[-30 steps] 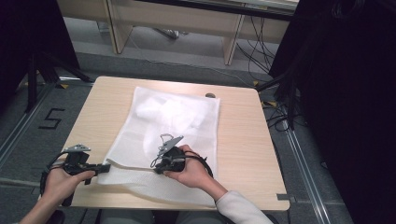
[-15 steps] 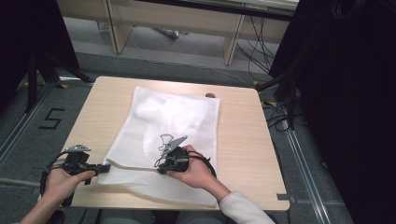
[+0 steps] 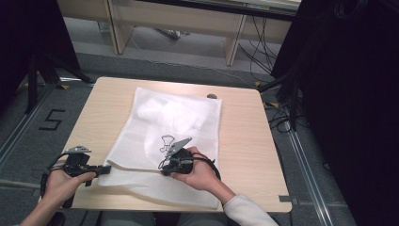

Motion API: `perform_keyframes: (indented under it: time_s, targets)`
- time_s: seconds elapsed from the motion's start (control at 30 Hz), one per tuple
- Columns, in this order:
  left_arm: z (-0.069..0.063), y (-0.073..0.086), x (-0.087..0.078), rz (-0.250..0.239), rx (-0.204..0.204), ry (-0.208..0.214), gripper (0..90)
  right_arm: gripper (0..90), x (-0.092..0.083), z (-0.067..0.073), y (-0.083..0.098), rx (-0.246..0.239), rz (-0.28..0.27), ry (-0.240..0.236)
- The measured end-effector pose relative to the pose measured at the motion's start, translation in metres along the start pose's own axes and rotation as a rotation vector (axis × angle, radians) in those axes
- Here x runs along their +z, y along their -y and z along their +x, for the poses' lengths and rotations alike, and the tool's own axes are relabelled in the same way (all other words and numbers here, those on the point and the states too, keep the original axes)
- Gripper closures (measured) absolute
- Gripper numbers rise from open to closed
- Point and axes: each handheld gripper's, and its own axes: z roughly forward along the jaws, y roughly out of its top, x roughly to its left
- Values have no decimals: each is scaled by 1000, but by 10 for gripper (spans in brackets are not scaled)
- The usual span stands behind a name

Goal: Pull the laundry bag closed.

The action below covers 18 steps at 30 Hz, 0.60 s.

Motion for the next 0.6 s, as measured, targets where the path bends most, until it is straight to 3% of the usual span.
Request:
perform_keyframes:
  time_s: [0.6]
  targets:
    - [0,0,0,1,-1,0,856,827,-10,-4,10,19,5,25]
